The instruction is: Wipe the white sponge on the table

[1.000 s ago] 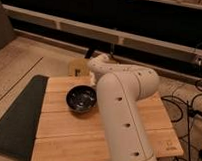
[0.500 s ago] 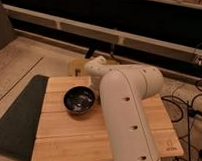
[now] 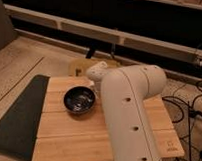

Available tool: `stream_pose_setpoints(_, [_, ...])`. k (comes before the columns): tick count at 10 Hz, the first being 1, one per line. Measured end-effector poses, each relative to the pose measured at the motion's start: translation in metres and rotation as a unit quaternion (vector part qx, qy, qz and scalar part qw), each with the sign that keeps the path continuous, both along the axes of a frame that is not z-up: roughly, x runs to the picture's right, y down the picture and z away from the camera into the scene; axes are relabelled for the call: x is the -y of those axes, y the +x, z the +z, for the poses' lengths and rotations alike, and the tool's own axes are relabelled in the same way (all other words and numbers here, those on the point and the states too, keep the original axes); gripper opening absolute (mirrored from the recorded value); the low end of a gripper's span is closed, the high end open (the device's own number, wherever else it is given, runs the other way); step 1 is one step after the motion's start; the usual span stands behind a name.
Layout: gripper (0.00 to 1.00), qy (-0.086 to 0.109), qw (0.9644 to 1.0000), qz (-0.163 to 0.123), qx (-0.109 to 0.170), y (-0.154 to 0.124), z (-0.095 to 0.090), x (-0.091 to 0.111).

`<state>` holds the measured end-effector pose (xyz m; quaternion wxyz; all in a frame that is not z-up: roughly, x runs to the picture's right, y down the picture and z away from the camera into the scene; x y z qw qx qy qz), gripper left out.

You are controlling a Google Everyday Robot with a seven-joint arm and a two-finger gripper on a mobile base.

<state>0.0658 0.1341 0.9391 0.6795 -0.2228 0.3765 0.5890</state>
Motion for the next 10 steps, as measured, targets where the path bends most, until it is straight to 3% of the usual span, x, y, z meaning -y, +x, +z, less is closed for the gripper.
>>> stream_pose_setpoints(3, [0.00,0.008,0.9990,-0.015,-0.042,0.029,0.013,0.014])
stream_pose_setpoints(5, [0.00,0.026,0.9982,-0.021,-0.049,0.033,0.029,0.037])
stream_pose_setpoints(8, [0.00,0.055,0.9981,-0.021,-0.017,0.009,0.052,0.068])
stream_pose_setpoints(10, [0.00,0.070,0.9972,-0.012,0.021,-0.022,0.060,0.079])
